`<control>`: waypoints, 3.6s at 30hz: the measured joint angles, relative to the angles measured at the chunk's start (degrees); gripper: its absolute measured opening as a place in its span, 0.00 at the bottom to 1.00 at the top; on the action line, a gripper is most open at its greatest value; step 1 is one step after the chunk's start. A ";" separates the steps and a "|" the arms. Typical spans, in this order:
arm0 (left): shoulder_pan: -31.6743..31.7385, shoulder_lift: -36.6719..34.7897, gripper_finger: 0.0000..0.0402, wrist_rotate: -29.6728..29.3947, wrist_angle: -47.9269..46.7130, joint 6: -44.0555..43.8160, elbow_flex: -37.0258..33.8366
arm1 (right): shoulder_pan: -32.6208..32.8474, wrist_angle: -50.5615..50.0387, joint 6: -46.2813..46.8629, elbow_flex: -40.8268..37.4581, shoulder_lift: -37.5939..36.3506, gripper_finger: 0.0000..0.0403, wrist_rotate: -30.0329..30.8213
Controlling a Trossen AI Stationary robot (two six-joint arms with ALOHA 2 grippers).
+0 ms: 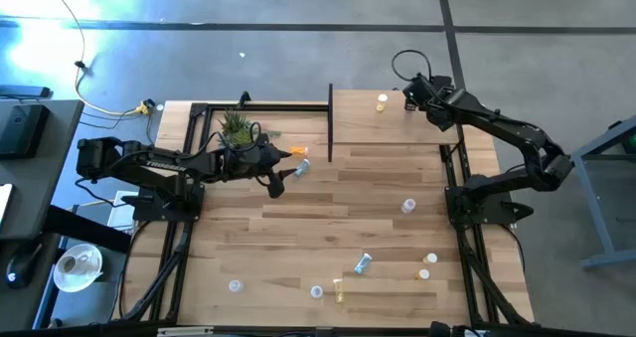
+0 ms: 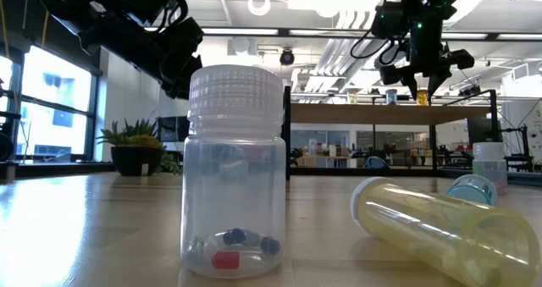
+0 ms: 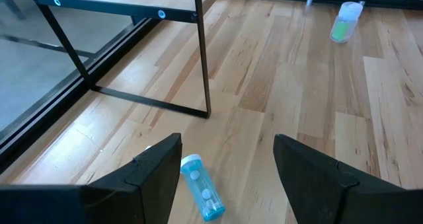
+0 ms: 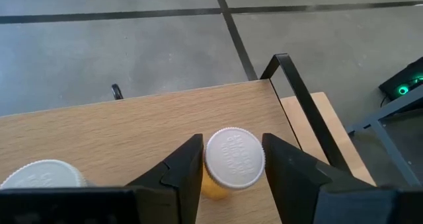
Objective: Pick and place medicine bottles onto shelf by color
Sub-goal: Put the middle orange pill bottle on the shelf, then put the left transparent pill bottle on the shelf
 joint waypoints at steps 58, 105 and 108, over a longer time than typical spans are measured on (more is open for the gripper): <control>-29.54 -14.82 0.57 11.65 -30.66 -17.67 0.02 | 24.81 7.47 -15.53 0.07 -14.69 0.36 -10.65; -63.94 -14.70 0.57 -9.31 -42.37 -29.75 21.44 | 24.81 6.60 -12.90 0.07 -14.58 0.36 -14.02; -64.01 -13.67 0.57 -10.06 -43.69 -29.99 21.88 | 24.80 6.59 -12.90 0.07 -14.58 0.36 -14.01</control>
